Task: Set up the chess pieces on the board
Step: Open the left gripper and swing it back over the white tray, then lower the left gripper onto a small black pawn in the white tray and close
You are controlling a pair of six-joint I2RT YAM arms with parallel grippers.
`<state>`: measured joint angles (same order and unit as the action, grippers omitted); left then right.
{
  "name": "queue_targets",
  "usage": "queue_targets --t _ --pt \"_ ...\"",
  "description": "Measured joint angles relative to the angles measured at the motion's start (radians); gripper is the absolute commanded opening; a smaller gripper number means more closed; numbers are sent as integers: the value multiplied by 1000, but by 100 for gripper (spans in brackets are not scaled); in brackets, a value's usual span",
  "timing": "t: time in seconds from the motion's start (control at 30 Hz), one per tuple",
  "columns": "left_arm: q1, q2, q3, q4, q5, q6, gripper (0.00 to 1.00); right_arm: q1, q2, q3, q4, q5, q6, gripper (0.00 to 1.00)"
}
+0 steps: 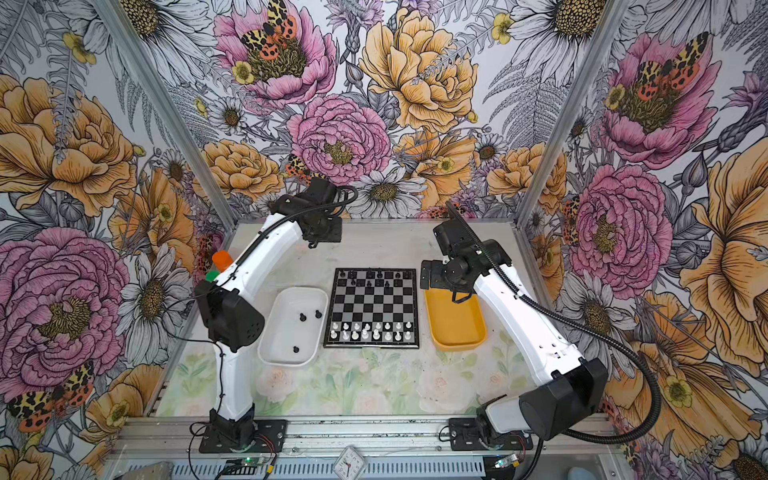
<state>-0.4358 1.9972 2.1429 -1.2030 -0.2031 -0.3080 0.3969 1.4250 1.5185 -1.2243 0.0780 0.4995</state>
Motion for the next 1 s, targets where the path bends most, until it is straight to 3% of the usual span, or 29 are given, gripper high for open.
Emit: queue_targets --t 0.27,0.5,0.7,1.0 --pt "68 -443 -639 62 -29 -104 52 156 132 65 35 -31 -15 100" --pt "94 -697 -990 118 -5 -192 51 224 200 107 57 -69 -23 100" --pt "94 -727 -1154 205 52 -239 50 240 208 124 63 -76 -23 100" --pt "94 -571 -1163 335 92 -238 46 241 191 109 64 -71 -19 100"
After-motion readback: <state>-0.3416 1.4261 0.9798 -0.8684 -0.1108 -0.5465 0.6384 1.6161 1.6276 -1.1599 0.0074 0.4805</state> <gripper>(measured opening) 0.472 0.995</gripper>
